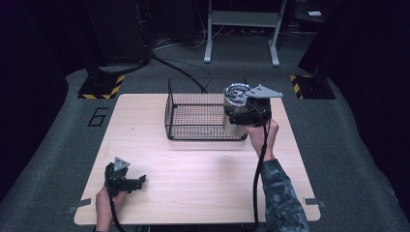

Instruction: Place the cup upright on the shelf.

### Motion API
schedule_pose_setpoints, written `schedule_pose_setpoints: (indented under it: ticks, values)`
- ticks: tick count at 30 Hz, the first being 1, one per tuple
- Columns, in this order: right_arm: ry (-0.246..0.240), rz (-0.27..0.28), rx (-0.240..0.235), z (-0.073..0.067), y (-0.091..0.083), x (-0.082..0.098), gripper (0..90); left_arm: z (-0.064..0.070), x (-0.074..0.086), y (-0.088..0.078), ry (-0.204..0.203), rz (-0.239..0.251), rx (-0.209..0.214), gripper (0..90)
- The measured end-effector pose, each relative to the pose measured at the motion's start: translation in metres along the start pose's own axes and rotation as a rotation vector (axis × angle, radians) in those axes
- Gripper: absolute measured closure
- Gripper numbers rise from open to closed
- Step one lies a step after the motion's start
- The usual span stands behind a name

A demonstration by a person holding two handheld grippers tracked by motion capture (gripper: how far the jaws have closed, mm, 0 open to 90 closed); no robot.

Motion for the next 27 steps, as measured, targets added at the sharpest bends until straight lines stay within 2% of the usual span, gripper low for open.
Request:
schedule_pose_setpoints:
  ticks: [20,26,27]
  values:
    - [-0.009,0.001,0.007,0.002,0.018,-0.021,3.5,0.0,0.0,0.0,-0.001,0.0,0.0,2.2]
    - [-0.019,-0.003,0.005,0.002,0.028,-0.028,3.4,0.0,0.0,0.0,0.0,0.0,0.0,2.2]
    - [-0.009,-0.004,0.008,0.001,0.03,-0.029,3.4,0.0,0.0,0.0,0.0,0.0,0.0,2.2]
Point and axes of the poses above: each handheld gripper's, and its own axes: y roughly forward along the jaws, x roughly out of its underside, z roughly to its right, the point moved 2 cm from there along y, roughly forward along the jaws, and after that the axes turned 9 degrees about y, right-handed, at the moved point
